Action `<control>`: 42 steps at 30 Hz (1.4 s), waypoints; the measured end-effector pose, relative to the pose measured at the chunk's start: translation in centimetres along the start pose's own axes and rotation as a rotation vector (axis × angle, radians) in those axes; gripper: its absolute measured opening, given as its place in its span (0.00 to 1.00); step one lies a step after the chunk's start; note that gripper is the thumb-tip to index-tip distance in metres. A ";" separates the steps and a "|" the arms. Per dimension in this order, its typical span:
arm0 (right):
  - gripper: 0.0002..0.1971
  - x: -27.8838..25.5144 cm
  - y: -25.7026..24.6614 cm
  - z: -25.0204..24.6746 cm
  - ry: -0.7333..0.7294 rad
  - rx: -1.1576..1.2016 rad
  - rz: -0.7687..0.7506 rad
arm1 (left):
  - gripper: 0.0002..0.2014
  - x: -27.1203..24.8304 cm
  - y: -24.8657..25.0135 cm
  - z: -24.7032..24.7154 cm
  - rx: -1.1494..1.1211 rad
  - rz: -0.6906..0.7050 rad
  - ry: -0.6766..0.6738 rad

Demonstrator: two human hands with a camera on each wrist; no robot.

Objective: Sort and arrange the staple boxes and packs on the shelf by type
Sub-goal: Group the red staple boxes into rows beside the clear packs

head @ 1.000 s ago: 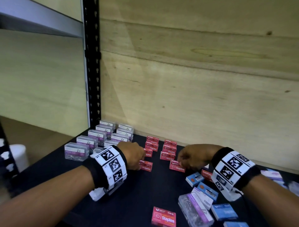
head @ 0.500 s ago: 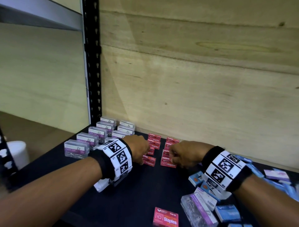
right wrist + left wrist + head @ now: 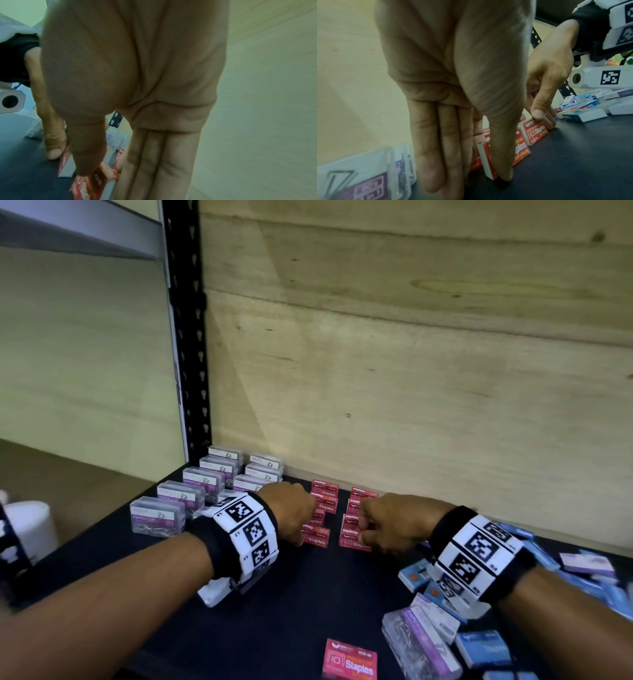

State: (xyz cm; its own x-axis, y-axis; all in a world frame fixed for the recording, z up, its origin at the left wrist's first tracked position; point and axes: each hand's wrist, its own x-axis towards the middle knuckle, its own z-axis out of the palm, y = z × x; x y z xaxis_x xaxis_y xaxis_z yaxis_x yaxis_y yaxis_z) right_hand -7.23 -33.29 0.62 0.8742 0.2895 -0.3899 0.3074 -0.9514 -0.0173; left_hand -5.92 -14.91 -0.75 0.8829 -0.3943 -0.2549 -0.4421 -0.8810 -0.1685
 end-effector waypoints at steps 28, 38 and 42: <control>0.14 -6.1 8.4 2.5 -0.047 0.100 0.275 | 0.22 -6.4 6.5 -0.7 -0.326 0.350 -0.267; 0.11 -6.1 8.3 2.9 0.012 0.039 0.285 | 0.19 -6.3 6.9 0.7 -0.298 0.404 -0.228; 0.09 -6.9 7.6 1.7 0.054 0.022 0.278 | 0.19 -5.8 5.4 0.6 -0.256 0.365 -0.181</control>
State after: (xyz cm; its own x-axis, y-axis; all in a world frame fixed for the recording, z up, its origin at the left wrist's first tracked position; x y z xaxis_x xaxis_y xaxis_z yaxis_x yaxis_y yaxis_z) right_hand -11.58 -42.70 1.60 0.9428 0.0214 -0.3328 0.0448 -0.9970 0.0629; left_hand -13.51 -17.22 -0.79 0.6257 -0.6577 -0.4195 -0.6444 -0.7388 0.1972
